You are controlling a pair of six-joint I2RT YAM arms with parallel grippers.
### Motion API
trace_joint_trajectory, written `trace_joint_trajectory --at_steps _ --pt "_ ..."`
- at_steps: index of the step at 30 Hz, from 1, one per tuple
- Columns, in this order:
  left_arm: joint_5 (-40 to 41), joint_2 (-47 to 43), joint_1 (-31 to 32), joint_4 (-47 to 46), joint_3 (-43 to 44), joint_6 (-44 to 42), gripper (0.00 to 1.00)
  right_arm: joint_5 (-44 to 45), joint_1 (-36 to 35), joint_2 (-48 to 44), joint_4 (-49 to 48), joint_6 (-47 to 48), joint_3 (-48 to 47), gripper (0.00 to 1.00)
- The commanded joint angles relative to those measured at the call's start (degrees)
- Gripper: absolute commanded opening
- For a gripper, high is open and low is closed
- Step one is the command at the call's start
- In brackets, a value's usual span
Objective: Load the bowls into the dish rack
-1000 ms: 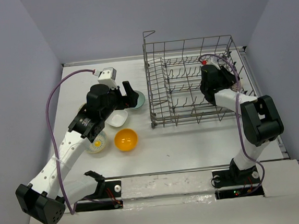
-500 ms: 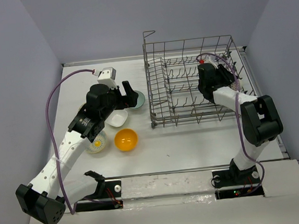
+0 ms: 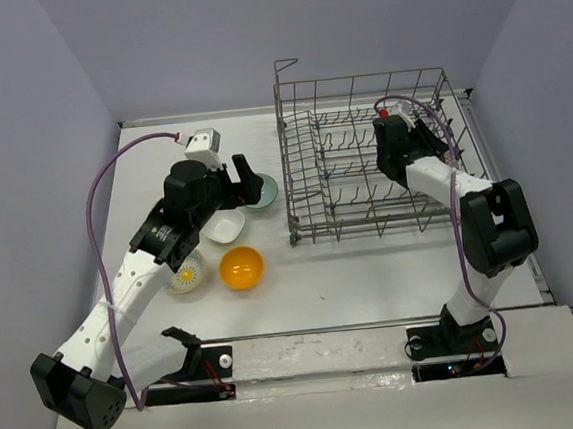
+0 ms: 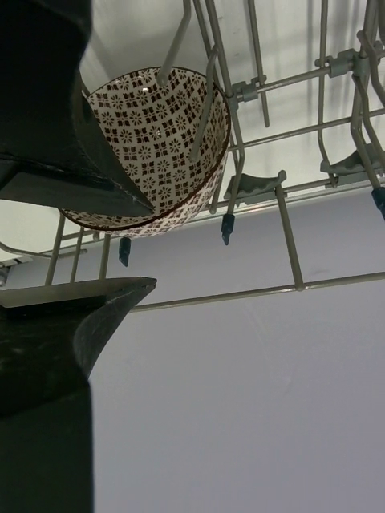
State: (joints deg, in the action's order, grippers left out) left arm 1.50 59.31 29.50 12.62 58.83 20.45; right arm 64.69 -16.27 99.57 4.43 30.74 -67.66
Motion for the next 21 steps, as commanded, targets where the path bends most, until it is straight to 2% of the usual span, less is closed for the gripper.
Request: trace_joint_trajectory --at_steps 1,8,11,15,17,18,19,21 --pt "-0.71 -0.07 -0.4 -2.51 -0.03 -0.14 0.99 -0.7 -0.6 0.71 4.26 -4.54 -4.14 0.42" --pt "0.08 0.11 -0.93 -2.34 0.06 -0.32 0.99 -2.89 -1.66 0.72 11.38 -10.6 -8.53 0.42" --pt "0.7 0.37 -1.54 -2.08 0.23 -0.41 0.99 -5.53 -2.27 -0.51 20.75 -16.4 -15.63 0.43" --pt "1.84 0.54 -2.68 -1.81 0.32 -0.23 0.99 -13.43 -2.27 -2.18 32.01 -27.99 -23.47 0.42" --pt "3.86 0.81 -3.13 -1.29 0.41 -0.06 0.99 -20.89 -2.27 -6.12 33.02 -35.12 -26.21 0.42" --pt "4.82 0.72 -3.3 -0.76 0.5 -0.06 0.99 -23.61 -2.27 -7.88 32.84 -38.62 -26.38 0.46" --pt "6.31 0.72 -3.48 -0.58 0.5 -0.06 0.99 -29.04 -2.27 -11.64 32.32 -39.87 -26.12 0.47" --pt "7.9 1.07 -4.18 0.29 -0.11 0.38 0.99 -34.42 -2.27 -15.27 31.26 -43.21 -25.86 0.47"
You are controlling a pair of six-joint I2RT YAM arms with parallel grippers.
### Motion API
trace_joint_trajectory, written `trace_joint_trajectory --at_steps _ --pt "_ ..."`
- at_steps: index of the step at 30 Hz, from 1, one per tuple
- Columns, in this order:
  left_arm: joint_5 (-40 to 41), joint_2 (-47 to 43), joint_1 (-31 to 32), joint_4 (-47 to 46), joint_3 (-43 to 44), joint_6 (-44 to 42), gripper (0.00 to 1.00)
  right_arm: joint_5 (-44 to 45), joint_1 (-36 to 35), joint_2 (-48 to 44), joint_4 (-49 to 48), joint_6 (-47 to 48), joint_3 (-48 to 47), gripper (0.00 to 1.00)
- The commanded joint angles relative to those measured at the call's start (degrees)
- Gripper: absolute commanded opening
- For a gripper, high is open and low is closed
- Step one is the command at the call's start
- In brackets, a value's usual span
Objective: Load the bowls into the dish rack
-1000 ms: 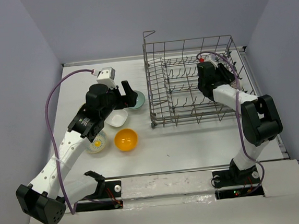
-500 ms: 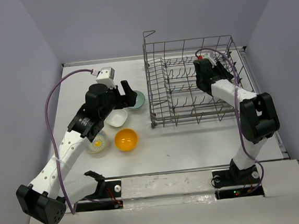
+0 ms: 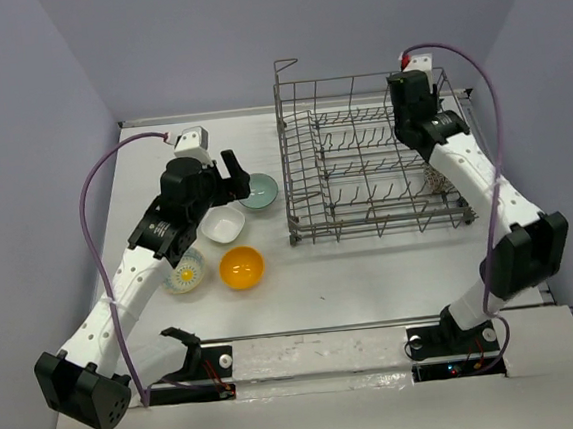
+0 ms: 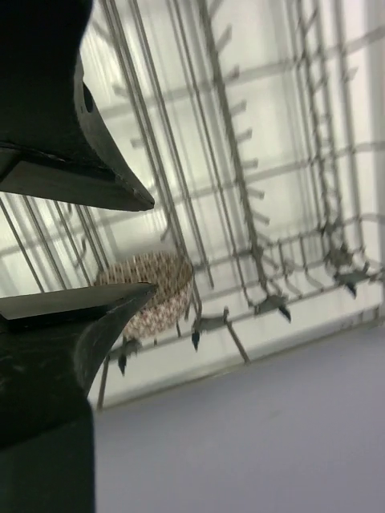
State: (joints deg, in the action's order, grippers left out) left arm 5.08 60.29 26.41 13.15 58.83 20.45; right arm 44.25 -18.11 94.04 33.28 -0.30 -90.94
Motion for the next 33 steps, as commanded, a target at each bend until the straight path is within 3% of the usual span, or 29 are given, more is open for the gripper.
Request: trace_joint_trajectory --at_steps 1,4,9,11,21,33 --pt "5.37 0.35 -1.54 0.29 -0.29 1.17 0.99 -17.23 -0.44 -12.97 1.8 -14.62 -2.06 0.47" --pt "6.43 1.23 -3.73 1.35 -2.22 3.88 0.99 -31.19 -0.44 -20.0 -1.71 -20.61 1.44 0.52" --pt "10.91 0.79 -9.87 1.71 -7.22 9.87 0.99 -42.57 -0.44 -27.23 -5.41 -25.71 7.25 0.56" --pt "10.57 0.44 -15.06 1.09 -8.9 11.71 0.99 -46.25 -0.44 -29.08 -6.03 -27.3 9.19 0.56" --pt "7.58 2.97 -30.79 0.12 -14.09 13.65 0.99 -50.05 -0.44 -34.45 -7.08 -27.92 16.05 0.56" --pt "1.78 13.88 -38.01 -2.95 -13.13 15.49 0.9 -50.93 -0.44 -34.71 -8.84 -27.57 18.78 0.56"
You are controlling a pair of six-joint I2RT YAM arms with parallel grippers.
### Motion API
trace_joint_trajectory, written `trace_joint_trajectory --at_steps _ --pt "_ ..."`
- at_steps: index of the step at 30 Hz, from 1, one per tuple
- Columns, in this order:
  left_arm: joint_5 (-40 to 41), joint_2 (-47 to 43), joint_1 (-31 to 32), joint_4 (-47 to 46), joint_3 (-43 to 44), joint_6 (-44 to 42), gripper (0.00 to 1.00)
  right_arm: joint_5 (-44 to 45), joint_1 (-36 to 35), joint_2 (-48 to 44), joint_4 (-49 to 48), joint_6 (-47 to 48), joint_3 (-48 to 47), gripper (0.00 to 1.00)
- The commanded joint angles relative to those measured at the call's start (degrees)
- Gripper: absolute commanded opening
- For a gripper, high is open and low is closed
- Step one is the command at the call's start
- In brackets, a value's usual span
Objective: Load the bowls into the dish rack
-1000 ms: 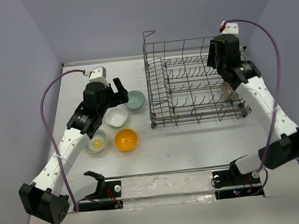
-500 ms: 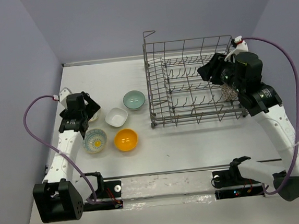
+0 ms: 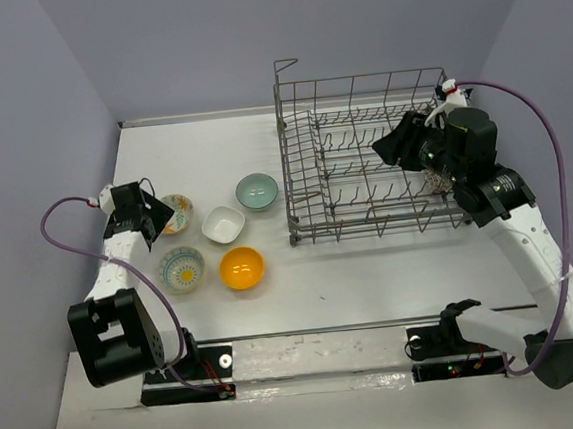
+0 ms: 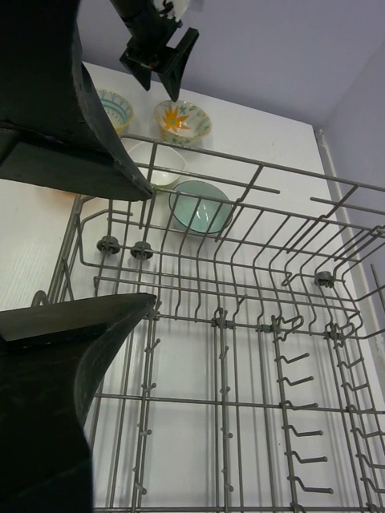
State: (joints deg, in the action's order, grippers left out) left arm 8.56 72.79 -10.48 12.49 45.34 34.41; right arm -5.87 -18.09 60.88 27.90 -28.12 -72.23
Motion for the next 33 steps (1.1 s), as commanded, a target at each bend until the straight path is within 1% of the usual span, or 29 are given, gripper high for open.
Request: trace_joint_trajectory --at_steps 1,3,6,9,12,18,24,25,27,28,32,33 --pt "-3.27 2.6 -1.56 -2.99 0.27 1.62 0.87 -0.72 -0.46 -1.47 -3.38 0.52 0.16 0.56" --pt "-4.42 3.84 -2.87 -3.44 0.45 1.8 0.84 -0.63 -0.46 -1.56 -3.38 0.52 0.42 0.55" --pt "-6.01 7.17 -3.84 -3.62 1.5 1.71 0.75 -0.55 -0.46 -1.65 -3.73 0.61 1.21 0.56" --pt "-7.06 9.37 -4.55 -3.26 2.73 1.71 0.7 -0.81 -0.46 -1.29 -3.73 0.7 1.21 0.56" --pt "-7.76 11.22 -5.6 -3.35 3.78 2.15 0.6 -0.72 -0.46 -0.94 -3.99 0.87 1.21 0.56" --pt "-10.31 14.57 -6.57 -3.09 5.9 2.41 0.49 -0.99 -0.46 -0.24 -4.08 0.96 1.39 0.56" --pt "-11.02 16.15 -6.66 -3.09 7.39 2.68 0.23 -0.46 -0.46 -0.06 -4.17 1.14 1.74 0.55" --pt "-11.37 16.5 -6.66 -3.09 7.74 2.76 0.14 -0.46 -0.46 0.11 -4.08 1.31 1.65 0.56" --pt "-12.24 17.03 -6.66 -3.09 7.92 2.85 0.02 -0.46 -0.46 0.29 -4.08 1.31 1.65 0.56" --pt "-13.21 17.03 -6.66 -3.09 8.18 3.03 0.0 -0.46 -0.46 0.38 -4.08 1.31 1.56 0.55" --pt "-15.32 14.31 -6.66 -3.44 9.23 2.85 0.0 0.07 -0.46 0.73 -4.08 1.49 1.21 0.55" --pt "-15.67 12.48 -6.48 -3.09 10.37 2.68 0.0 0.15 -0.46 0.73 -4.0 1.49 1.12 0.55"
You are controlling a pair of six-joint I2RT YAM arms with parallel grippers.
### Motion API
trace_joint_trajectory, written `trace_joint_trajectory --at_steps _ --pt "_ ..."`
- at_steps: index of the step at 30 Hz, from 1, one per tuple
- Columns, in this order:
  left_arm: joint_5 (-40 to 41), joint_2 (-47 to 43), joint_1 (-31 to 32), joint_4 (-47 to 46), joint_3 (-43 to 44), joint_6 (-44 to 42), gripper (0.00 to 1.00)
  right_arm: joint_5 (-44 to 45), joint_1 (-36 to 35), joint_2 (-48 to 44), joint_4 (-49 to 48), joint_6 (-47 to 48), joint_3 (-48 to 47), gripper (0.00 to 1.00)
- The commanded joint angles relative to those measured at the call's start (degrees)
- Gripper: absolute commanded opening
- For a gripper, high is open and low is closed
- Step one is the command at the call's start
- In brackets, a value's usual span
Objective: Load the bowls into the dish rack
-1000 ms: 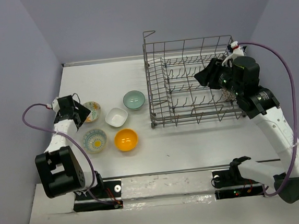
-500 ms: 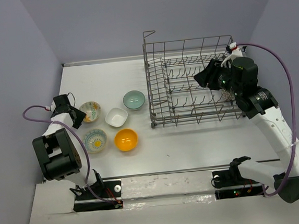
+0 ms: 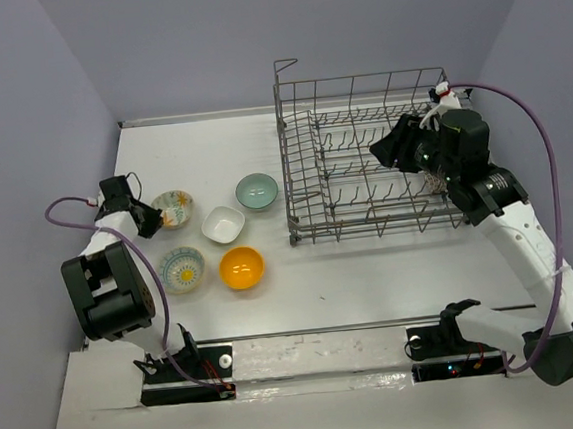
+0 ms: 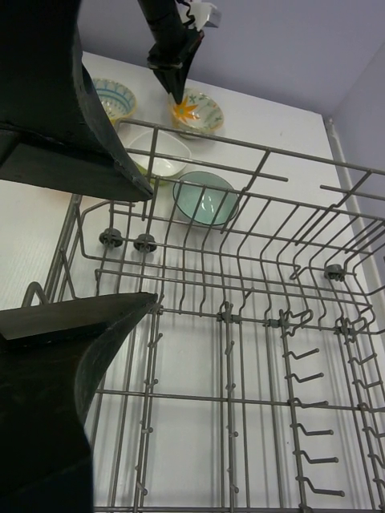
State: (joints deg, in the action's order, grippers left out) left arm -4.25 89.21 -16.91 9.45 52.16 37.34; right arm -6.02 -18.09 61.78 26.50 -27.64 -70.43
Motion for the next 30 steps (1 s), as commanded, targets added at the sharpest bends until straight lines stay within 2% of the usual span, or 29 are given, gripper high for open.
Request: trace_joint_trajectory --at_steps 1,7,12,13,15,16,20,24,26,30 --pt "-3.22 -4.83 0.12 -0.05 4.26 -0.43 0.0 0.31 -0.46 -0.08 -2.68 0.92 -0.84 0.55" --pt "-7.0 -12.11 3.45 1.79 11.62 -2.53 0.0 -1.01 -0.46 1.67 -2.77 -0.04 -2.86 0.54" --pt "-1.91 -16.78 10.56 5.49 20.77 -6.31 0.0 -4.08 -0.46 4.84 -2.68 -1.36 -5.67 0.54" --pt "-0.77 -17.22 13.62 6.62 24.18 -7.19 0.0 -5.22 -0.46 5.63 -2.68 -1.63 -6.64 0.55" --pt "1.43 -17.23 16.63 8.29 28.24 -8.33 0.0 -5.49 -0.46 6.33 -2.6 -1.98 -7.43 0.54" --pt "2.66 -16.79 21.17 10.13 32.43 -9.12 0.0 -5.58 -0.46 6.51 -2.68 -2.33 -7.96 0.54" --pt "6.8 -14.33 29.28 14.09 41.42 -13.08 0.0 -6.37 -1.51 8.18 -2.6 -2.51 -11.39 0.54" --pt "11.88 -9.68 38.77 19.19 50.47 -15.45 0.0 -3.84 -5.1 9.93 -1.54 -1.9 -15.16 0.53" --pt "15.14 -8.44 43.25 19.99 52.07 -16.16 0.0 -2.42 -6.43 10.46 -1.1 -1.72 -16.57 0.53" --pt "17.43 -5.89 48.26 21.22 54.71 -16.78 0.0 -0.31 -8.89 11.69 -0.49 -1.54 -18.86 0.53"
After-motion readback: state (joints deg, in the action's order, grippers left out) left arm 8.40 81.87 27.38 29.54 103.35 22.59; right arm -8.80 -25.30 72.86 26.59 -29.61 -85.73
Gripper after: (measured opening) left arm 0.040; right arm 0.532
